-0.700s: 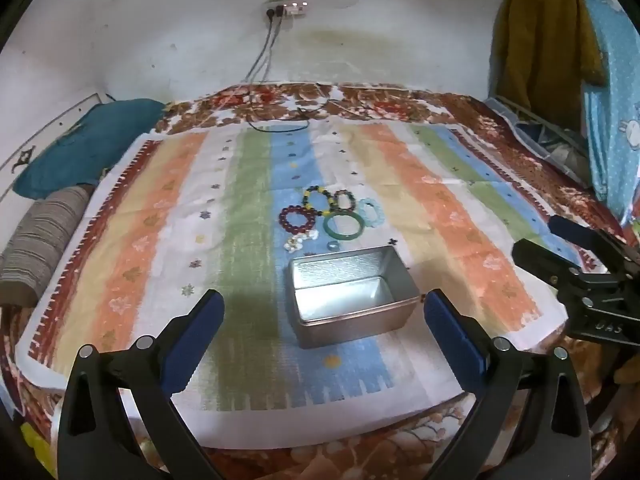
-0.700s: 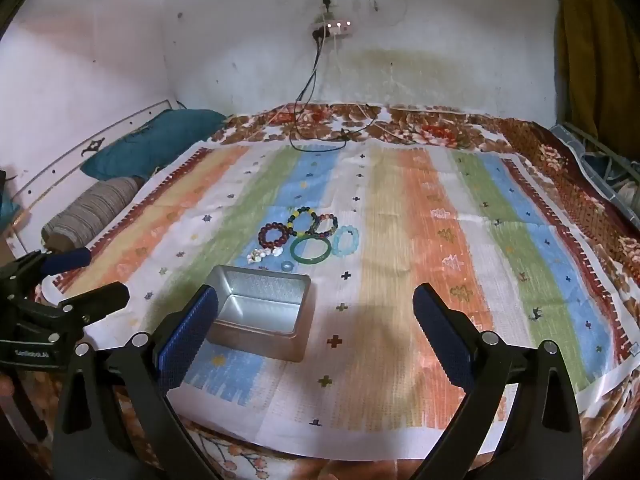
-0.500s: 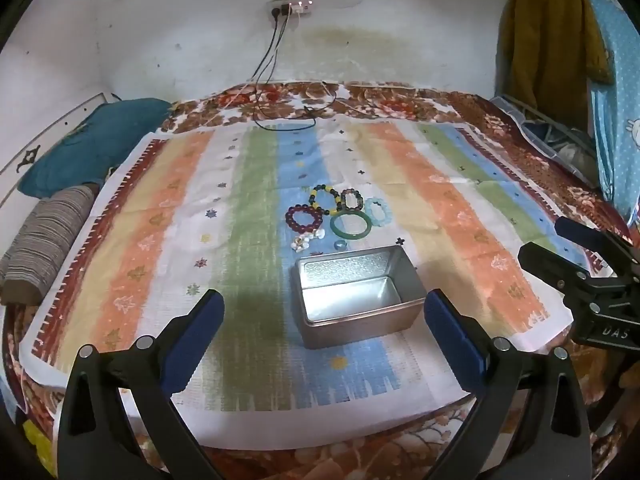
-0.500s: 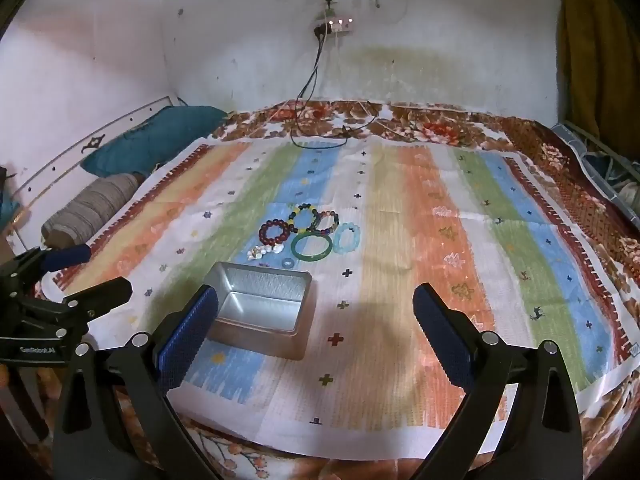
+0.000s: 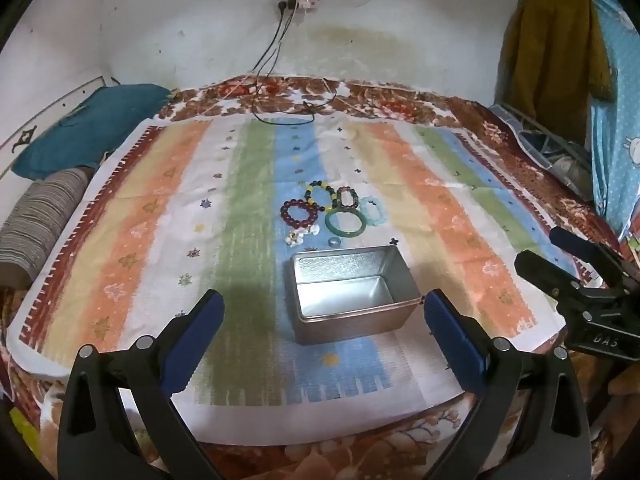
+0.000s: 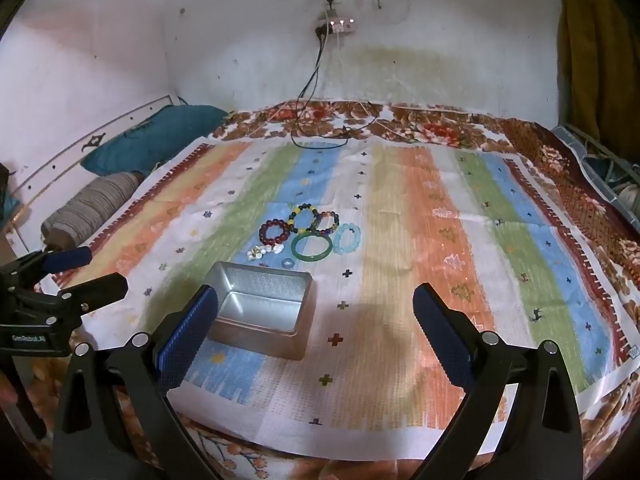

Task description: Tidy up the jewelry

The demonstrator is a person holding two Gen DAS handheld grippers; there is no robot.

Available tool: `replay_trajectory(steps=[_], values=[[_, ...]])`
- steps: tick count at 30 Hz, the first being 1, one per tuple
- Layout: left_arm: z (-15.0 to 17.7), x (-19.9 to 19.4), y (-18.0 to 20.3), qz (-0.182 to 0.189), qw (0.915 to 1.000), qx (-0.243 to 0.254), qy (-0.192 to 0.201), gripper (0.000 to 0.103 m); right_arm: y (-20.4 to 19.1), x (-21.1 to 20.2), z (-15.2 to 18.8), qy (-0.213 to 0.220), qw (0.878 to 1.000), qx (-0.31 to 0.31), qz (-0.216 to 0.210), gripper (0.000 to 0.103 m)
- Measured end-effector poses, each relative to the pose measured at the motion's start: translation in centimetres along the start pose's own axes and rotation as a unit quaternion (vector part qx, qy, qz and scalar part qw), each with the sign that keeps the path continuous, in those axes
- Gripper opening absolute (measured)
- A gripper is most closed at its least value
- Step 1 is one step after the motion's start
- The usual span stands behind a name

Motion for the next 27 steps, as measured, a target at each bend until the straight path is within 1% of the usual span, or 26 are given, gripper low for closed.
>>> replay_trajectory(steps=[5, 6, 12, 16, 20, 27], values=[[0.46, -0.02, 0.51, -0.017, 0.9998, 0.007, -0.005, 0.097, 0.00, 0.08, 0.01, -0.002, 1.000, 0.003, 0.000, 0.099], [-0.06, 0.00, -0.16, -0.016, 0.9998, 0.007, -0.006, 0.097, 0.07, 0.08, 0.00, -0.003, 1.000, 0.004, -0.001, 0.099], [0.03, -0.53, 0.28, -0.022, 0.9996, 0.018, -0.002, 0.097, 0.08, 0.15, -0.03, -0.004, 1.000, 0.004, -0.001, 0.099], [-0.39, -0.30, 0.03, -0.020, 0.9997, 0.014, -0.005, 0.097, 0.36, 0.23, 0.09, -0.004, 1.000, 0.005, 0.009, 0.099], [-0.38, -0.19, 0.02, -0.016, 0.9998, 0.010, -0.009, 0.098, 0.50, 0.39, 0.21, -0.008, 1.000, 0.008, 0.005, 0.099], [-0.52, -0.13, -0.28, -0.022, 0.9997, 0.008, -0.011, 0.098, 0.36, 0.48, 0.20, -0.013, 1.000, 0.008, 0.001, 0.099]])
Point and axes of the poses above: each gripper's, at about its wrist camera, not at the fingertips, and x roughly the way its jaws point, y to its right, z to its underside, the point moved 10 cm from there along x, roughly the way its jaws point, and after that the axes turned 7 degrees about -y, right-handed, at the moved point
